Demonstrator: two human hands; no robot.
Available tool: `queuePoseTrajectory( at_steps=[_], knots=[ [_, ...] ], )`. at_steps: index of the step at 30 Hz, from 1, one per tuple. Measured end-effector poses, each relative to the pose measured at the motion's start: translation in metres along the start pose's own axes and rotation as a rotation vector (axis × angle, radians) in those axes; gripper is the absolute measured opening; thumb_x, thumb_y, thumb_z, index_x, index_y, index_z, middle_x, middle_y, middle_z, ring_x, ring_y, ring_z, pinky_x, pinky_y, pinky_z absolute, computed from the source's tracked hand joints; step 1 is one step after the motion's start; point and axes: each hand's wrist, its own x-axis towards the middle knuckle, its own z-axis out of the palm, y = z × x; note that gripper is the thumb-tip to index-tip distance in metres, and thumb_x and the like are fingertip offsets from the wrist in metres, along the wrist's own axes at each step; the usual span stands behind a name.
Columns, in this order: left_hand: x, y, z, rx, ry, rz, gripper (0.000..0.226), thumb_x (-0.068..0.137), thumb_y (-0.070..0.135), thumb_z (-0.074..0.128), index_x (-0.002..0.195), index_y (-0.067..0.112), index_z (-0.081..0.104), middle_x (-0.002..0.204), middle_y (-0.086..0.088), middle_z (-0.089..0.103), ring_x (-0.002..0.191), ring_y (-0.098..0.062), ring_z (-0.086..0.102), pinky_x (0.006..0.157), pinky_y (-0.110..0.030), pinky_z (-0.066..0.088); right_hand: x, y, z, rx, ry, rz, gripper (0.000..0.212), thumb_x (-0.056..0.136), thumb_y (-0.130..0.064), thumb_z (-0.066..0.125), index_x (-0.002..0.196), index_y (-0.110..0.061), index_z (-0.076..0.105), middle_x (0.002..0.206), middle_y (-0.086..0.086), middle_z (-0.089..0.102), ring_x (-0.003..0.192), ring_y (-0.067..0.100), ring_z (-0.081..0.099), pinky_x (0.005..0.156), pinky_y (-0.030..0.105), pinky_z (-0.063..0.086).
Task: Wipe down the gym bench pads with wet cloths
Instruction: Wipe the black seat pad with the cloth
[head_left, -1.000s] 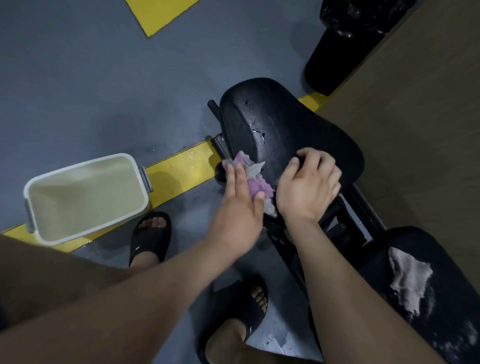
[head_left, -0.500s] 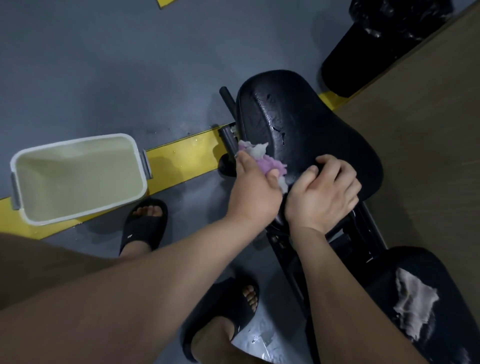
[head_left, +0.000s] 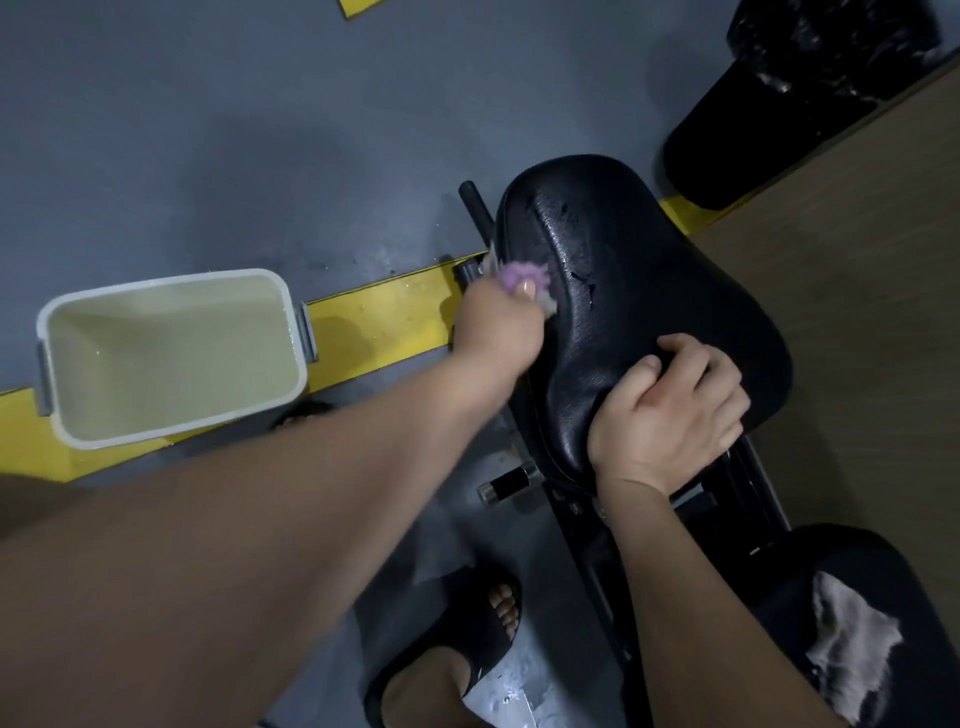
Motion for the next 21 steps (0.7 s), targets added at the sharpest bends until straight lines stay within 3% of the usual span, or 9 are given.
queuePoseTrajectory(
  at_steps=[4,7,10,15,18,21],
  knots=[
    [0.036,0.027,-0.007,-0.054,0.007,0.003,0.029,0.103,0.008,0.05,0.088,0.029,0.064,0.116,0.008,0.066,0.119,-0.012,0.058,0.104,-0.019,0.039,0.0,0.0,0.001,0.004,0.006,0.001,0.024,0.092,-0.025,0.053,0.113,-0.022,0.064,0.124,0.003,0.057,0.113,0.029,0.051,0.092,0.045,0.04],
    [0.017,0.002,-0.01,-0.015,-0.032,0.031,0.022,0.105,0.015,0.05,0.102,0.027,0.068,0.113,0.017,0.068,0.114,-0.008,0.061,0.104,-0.021,0.041,-0.001,0.0,0.002,-0.003,0.007,0.003,0.024,0.092,-0.026,0.053,0.113,-0.023,0.064,0.124,0.003,0.057,0.112,0.03,0.051,0.091,0.047,0.04],
    [-0.013,-0.015,-0.003,0.01,0.0,0.01,0.023,0.105,0.016,0.05,0.12,0.019,0.067,0.115,0.008,0.07,0.11,-0.012,0.063,0.095,-0.019,0.043,-0.001,0.0,0.003,-0.016,0.017,-0.003,0.023,0.092,-0.025,0.054,0.112,-0.023,0.064,0.123,0.003,0.058,0.111,0.029,0.052,0.09,0.045,0.04],
    [0.032,0.013,-0.004,-0.003,-0.022,0.045,0.033,0.104,0.006,0.045,0.088,0.026,0.065,0.116,0.005,0.065,0.117,-0.012,0.057,0.107,-0.02,0.038,-0.001,0.001,0.003,-0.012,0.021,-0.009,0.023,0.092,-0.024,0.054,0.113,-0.022,0.064,0.123,0.004,0.058,0.111,0.03,0.051,0.089,0.045,0.04],
    [0.058,0.024,-0.014,0.052,-0.075,0.08,0.029,0.105,0.009,0.044,0.096,0.027,0.065,0.113,0.006,0.066,0.116,-0.013,0.06,0.105,-0.022,0.041,-0.001,0.001,0.005,-0.019,0.024,-0.008,0.023,0.092,-0.025,0.054,0.113,-0.022,0.064,0.123,0.004,0.057,0.111,0.03,0.051,0.09,0.045,0.039],
    [0.035,-0.002,-0.015,0.097,-0.094,0.13,0.02,0.105,0.014,0.045,0.109,0.019,0.064,0.107,0.016,0.066,0.105,-0.001,0.062,0.098,-0.019,0.043,-0.001,0.002,0.004,-0.021,0.014,-0.002,0.023,0.092,-0.025,0.055,0.113,-0.022,0.063,0.124,0.004,0.057,0.113,0.031,0.051,0.091,0.046,0.04]
  ],
)
